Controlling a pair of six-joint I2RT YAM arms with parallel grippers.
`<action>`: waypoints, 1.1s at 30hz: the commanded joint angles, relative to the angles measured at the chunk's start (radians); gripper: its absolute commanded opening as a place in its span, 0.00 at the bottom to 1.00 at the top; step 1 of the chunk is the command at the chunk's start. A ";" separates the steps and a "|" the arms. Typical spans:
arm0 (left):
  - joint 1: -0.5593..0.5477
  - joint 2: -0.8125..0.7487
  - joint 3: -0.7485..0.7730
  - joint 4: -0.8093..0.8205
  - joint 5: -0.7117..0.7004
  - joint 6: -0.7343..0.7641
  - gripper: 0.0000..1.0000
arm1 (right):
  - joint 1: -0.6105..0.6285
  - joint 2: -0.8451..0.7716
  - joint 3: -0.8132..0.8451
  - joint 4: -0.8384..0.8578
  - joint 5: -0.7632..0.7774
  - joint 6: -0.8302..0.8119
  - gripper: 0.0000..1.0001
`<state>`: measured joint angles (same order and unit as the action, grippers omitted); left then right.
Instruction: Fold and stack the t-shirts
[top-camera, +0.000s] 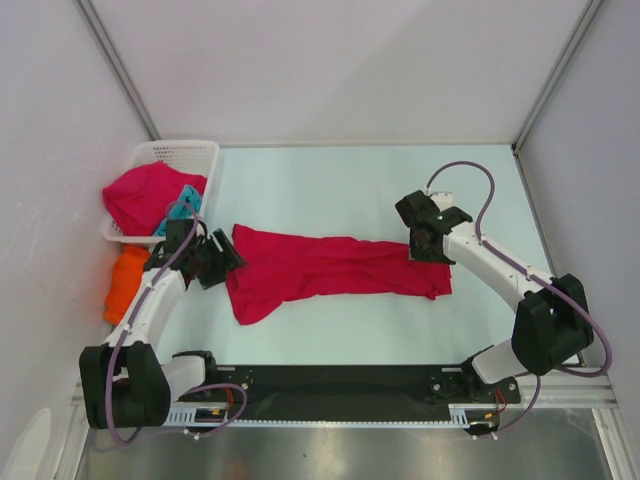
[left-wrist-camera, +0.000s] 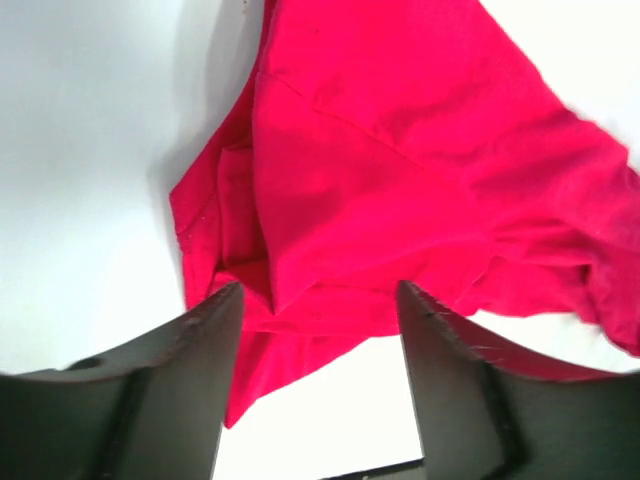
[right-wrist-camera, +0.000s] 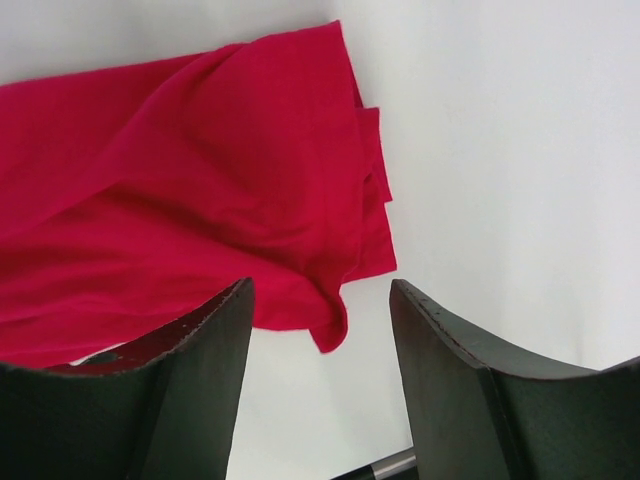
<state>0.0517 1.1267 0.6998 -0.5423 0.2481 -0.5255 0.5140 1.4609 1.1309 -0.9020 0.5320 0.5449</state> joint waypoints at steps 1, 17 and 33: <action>0.010 -0.005 0.004 0.010 0.043 0.018 0.76 | -0.084 0.035 0.001 0.098 -0.052 -0.052 0.63; 0.010 -0.084 0.006 -0.039 0.056 0.033 0.83 | -0.270 0.455 0.277 0.225 -0.156 -0.143 0.62; 0.011 -0.057 0.009 -0.027 0.059 0.036 0.83 | -0.275 0.443 0.204 0.249 -0.144 -0.142 0.62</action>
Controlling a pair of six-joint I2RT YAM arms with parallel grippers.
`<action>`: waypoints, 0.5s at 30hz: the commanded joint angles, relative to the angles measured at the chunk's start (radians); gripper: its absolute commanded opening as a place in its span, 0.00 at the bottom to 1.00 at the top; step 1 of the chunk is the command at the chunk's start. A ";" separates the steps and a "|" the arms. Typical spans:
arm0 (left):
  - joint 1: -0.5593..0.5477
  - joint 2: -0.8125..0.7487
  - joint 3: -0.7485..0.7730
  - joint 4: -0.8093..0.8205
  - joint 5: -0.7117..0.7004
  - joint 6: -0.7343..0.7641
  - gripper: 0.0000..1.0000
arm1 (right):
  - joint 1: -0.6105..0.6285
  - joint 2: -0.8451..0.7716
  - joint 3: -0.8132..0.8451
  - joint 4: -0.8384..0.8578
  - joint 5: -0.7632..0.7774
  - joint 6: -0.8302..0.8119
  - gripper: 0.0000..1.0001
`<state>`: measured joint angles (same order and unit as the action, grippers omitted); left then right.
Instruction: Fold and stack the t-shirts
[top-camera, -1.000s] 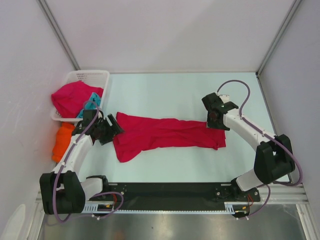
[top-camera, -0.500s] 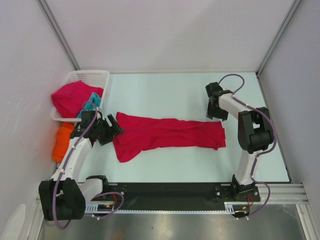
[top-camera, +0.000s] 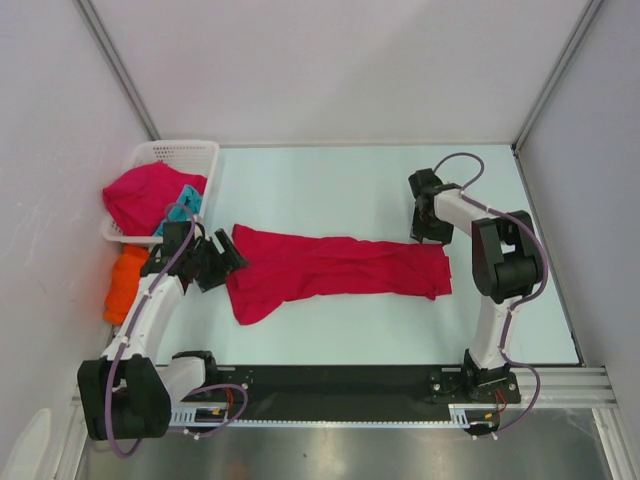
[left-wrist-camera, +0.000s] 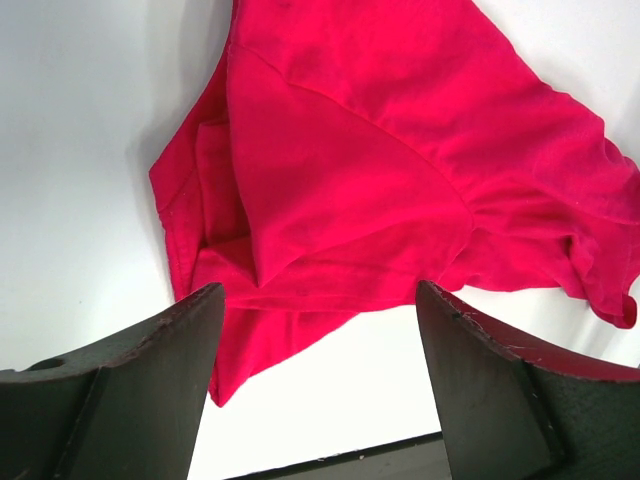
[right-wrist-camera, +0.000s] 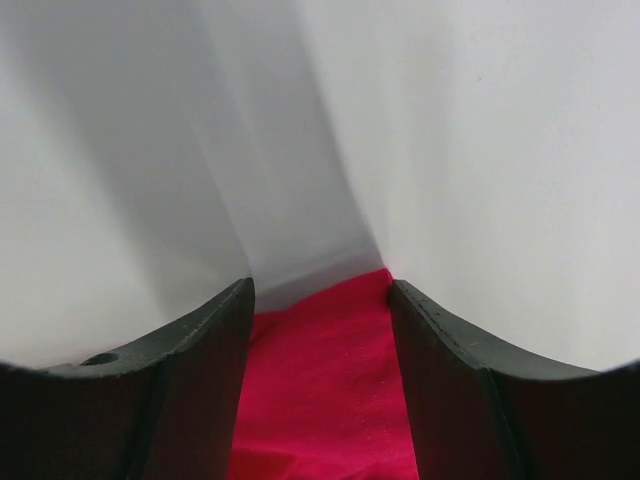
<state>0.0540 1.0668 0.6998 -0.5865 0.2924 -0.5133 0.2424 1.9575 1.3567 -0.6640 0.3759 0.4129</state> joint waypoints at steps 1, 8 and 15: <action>0.009 0.005 0.009 0.020 0.017 0.024 0.82 | -0.002 -0.061 -0.028 0.010 0.012 -0.006 0.62; 0.009 0.015 0.004 0.028 0.024 0.024 0.82 | 0.008 -0.137 -0.099 0.015 0.009 0.010 0.61; 0.009 0.018 0.000 0.033 0.022 0.025 0.82 | 0.018 -0.143 -0.120 0.023 0.009 0.012 0.60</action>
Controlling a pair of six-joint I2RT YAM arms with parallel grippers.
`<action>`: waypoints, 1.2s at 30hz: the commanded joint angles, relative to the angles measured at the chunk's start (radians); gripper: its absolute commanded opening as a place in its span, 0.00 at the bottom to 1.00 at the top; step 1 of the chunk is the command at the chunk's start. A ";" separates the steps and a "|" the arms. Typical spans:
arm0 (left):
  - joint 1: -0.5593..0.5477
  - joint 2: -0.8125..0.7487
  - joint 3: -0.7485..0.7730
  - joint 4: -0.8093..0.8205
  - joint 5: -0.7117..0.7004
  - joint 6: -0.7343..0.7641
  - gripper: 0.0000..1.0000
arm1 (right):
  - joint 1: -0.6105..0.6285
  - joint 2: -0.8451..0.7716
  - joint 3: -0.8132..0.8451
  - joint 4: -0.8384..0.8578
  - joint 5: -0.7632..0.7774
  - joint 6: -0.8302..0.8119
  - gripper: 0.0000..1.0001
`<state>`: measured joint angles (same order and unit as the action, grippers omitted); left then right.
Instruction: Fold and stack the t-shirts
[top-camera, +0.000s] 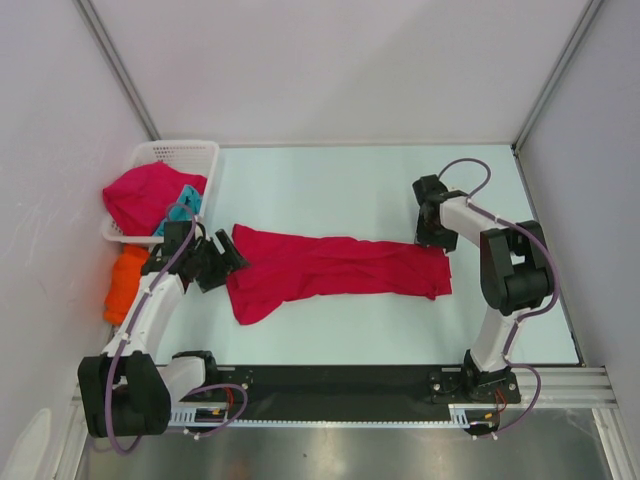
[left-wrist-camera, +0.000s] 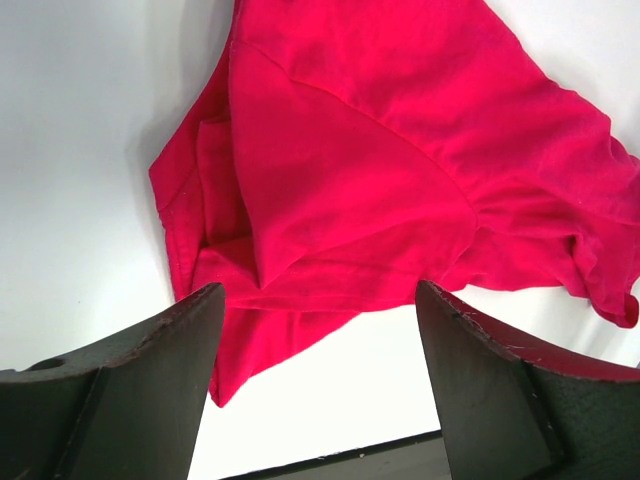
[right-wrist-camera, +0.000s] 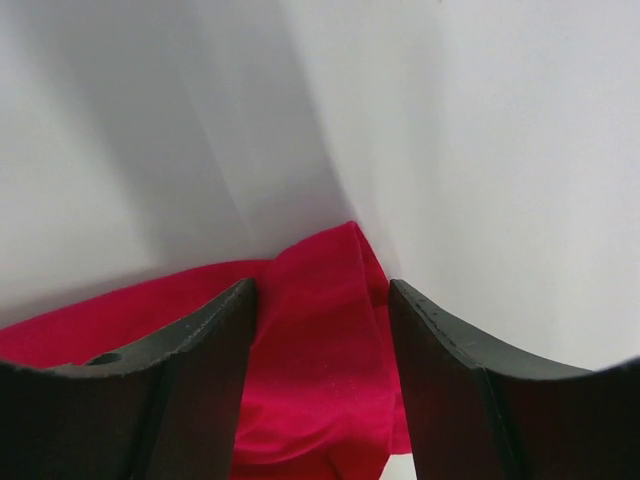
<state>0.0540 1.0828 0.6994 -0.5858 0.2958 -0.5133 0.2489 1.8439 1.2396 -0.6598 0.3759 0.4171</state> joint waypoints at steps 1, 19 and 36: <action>0.009 0.002 -0.001 0.034 0.020 0.025 0.82 | 0.018 -0.028 0.001 0.020 0.009 0.008 0.58; 0.009 0.008 -0.001 0.035 0.014 0.029 0.82 | 0.044 -0.023 0.029 0.032 0.023 0.002 0.00; 0.009 0.017 -0.005 0.050 0.019 0.025 0.82 | -0.020 -0.037 0.078 -0.011 0.035 -0.024 0.53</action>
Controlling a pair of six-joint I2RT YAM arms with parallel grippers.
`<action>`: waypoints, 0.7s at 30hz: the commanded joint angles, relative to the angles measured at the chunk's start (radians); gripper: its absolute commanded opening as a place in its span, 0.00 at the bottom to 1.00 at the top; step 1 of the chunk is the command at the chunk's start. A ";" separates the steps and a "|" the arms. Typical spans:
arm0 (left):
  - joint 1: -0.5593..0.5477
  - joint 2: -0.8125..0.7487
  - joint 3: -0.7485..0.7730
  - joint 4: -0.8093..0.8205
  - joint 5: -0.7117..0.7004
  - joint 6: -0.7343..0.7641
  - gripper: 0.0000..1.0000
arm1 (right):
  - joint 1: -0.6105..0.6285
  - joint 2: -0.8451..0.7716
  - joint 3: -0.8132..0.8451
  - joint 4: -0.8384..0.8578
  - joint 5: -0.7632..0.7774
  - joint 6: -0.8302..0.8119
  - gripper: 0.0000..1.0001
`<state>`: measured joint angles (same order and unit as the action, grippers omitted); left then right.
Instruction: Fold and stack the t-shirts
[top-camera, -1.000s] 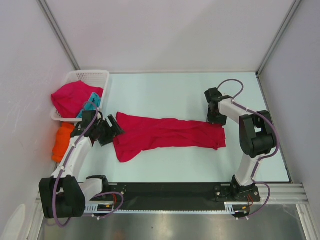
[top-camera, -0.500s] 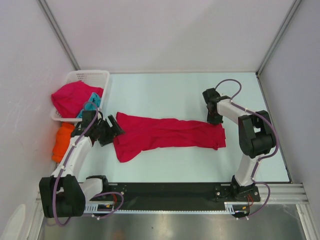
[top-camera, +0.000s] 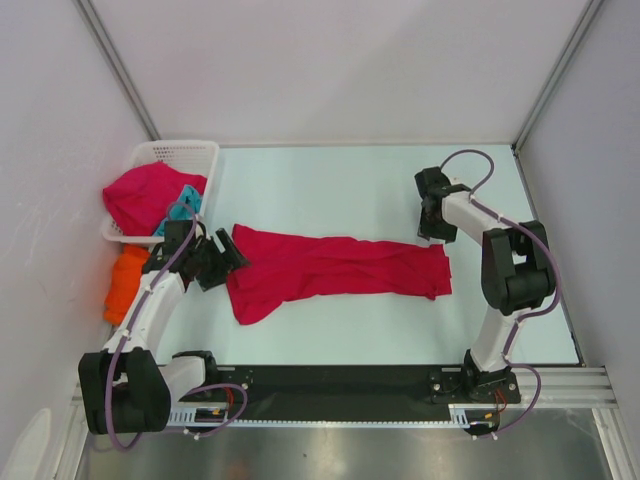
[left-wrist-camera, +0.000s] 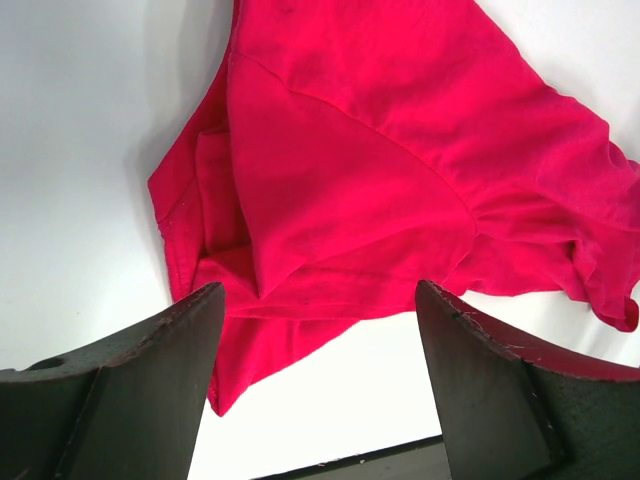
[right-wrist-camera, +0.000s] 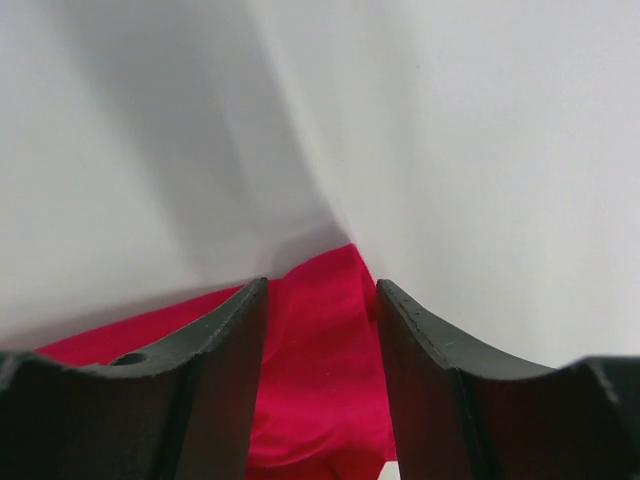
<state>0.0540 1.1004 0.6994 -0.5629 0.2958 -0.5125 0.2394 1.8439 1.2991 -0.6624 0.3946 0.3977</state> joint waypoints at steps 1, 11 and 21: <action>0.009 0.001 -0.005 0.026 0.020 0.026 0.82 | -0.012 -0.037 0.011 -0.006 0.013 -0.002 0.52; 0.009 -0.002 -0.009 0.026 0.020 0.028 0.82 | -0.006 -0.103 -0.107 0.026 -0.011 0.027 0.50; 0.007 -0.005 -0.012 0.027 0.020 0.026 0.82 | 0.009 -0.138 -0.149 0.027 -0.014 0.032 0.48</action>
<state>0.0540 1.1007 0.6991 -0.5621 0.2966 -0.5125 0.2382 1.7535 1.1553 -0.6521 0.3763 0.4175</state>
